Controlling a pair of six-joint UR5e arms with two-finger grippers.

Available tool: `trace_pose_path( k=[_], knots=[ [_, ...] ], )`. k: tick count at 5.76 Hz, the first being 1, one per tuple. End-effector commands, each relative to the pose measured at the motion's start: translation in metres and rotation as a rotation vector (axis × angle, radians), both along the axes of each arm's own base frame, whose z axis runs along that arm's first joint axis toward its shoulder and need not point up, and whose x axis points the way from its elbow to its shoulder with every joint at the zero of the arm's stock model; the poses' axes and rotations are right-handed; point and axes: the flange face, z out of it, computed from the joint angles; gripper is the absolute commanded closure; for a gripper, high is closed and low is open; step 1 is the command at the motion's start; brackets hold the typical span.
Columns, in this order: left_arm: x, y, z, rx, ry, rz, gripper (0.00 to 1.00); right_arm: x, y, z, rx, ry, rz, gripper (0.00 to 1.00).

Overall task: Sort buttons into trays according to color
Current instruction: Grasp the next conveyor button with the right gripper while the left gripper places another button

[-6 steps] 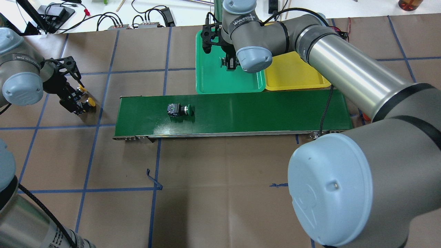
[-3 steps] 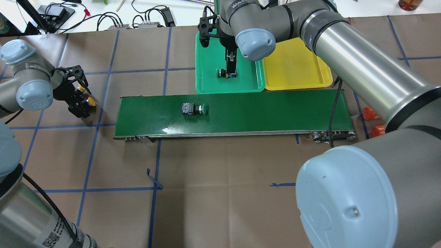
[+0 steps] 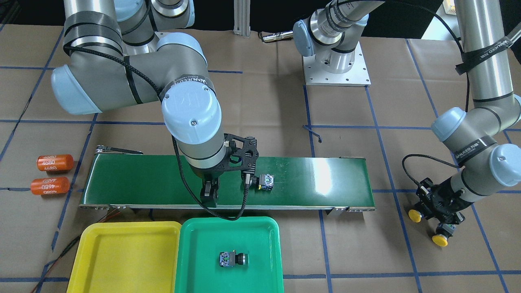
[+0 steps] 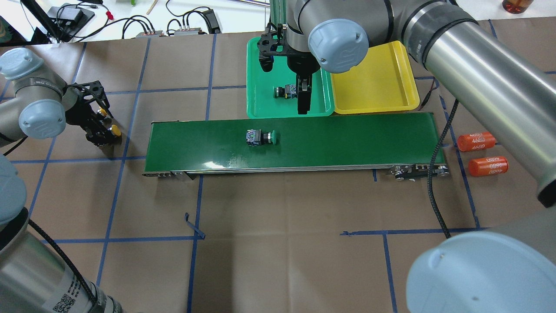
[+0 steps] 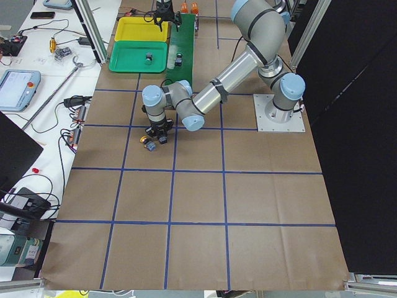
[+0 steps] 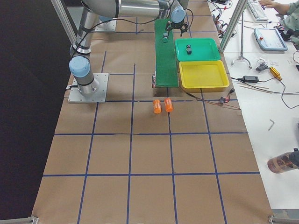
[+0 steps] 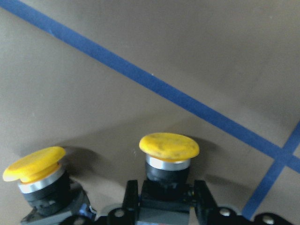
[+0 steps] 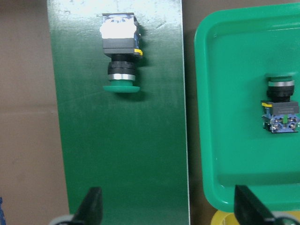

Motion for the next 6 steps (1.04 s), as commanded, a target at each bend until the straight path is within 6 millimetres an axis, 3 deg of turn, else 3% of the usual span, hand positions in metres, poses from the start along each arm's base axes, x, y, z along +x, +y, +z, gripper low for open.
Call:
trace_pose_path(
  k=[1, 2, 3, 4, 5, 6],
  knots=[
    [-0.023, 0.013, 0.050, 0.029, 0.017, -0.037, 1.00, 0.006, 0.011, -0.012, -0.061, -0.026, -0.133, 0.00],
    [-0.070, 0.030, 0.093, 0.046, 0.024, -0.113, 1.00, 0.027, 0.015, -0.036, -0.039, -0.019, -0.132, 0.00],
    [-0.142, 0.036, 0.113, 0.032, 0.011, -0.218, 0.99, 0.043, 0.022, -0.045, -0.035, -0.021, -0.104, 0.00],
    [-0.205, 0.045, 0.110, 0.043, 0.015, -0.336, 0.98, 0.039, 0.029, -0.070, -0.004, 0.001, -0.092, 0.00],
    [-0.239, 0.060, 0.087, 0.076, 0.034, -0.389, 0.97, 0.026, 0.036, -0.089, -0.035, -0.007, -0.072, 0.00],
    [-0.243, 0.068, 0.075, 0.085, 0.037, -0.407, 0.97, 0.012, 0.038, -0.104, -0.090, -0.003, -0.029, 0.00]
  ],
)
